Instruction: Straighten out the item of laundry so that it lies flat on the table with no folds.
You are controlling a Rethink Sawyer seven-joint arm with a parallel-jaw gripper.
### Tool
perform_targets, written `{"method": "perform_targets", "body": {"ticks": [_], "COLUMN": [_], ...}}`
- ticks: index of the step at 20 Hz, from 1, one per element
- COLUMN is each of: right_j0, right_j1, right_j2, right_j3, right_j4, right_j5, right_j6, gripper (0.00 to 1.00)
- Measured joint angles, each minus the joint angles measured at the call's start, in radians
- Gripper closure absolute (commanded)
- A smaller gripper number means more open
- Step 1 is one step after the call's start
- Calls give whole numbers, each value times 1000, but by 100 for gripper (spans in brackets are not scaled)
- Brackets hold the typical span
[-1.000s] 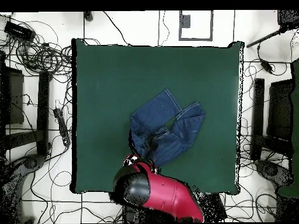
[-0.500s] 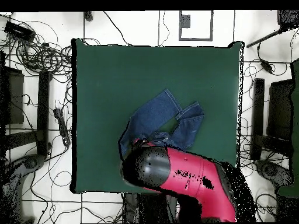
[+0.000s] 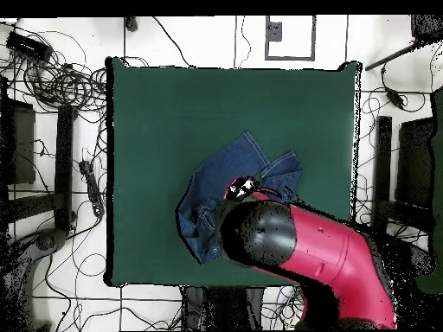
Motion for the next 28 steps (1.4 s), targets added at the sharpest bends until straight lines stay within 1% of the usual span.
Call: {"method": "perform_targets", "body": {"ticks": [3, 4, 5, 9, 12, 17, 28], "right_j0": [-23, -27, -34, -41, -42, -44, -45], "right_j1": [45, 56, 85, 137, 188, 260, 355], "right_j2": [16, 20, 32, 49, 64, 84, 100], "right_j3": [0, -1, 0, -1, -1, -2, -26], "right_j4": [-1, -1, -2, -3, -3, -3, -2], "right_j5": [-110, -130, -181, -240, -263, -266, -266], "right_j6": [0, 0, 0, 0, 0, 0, 0], "gripper": [0, 0, 0, 0, 0, 0, 0]}}
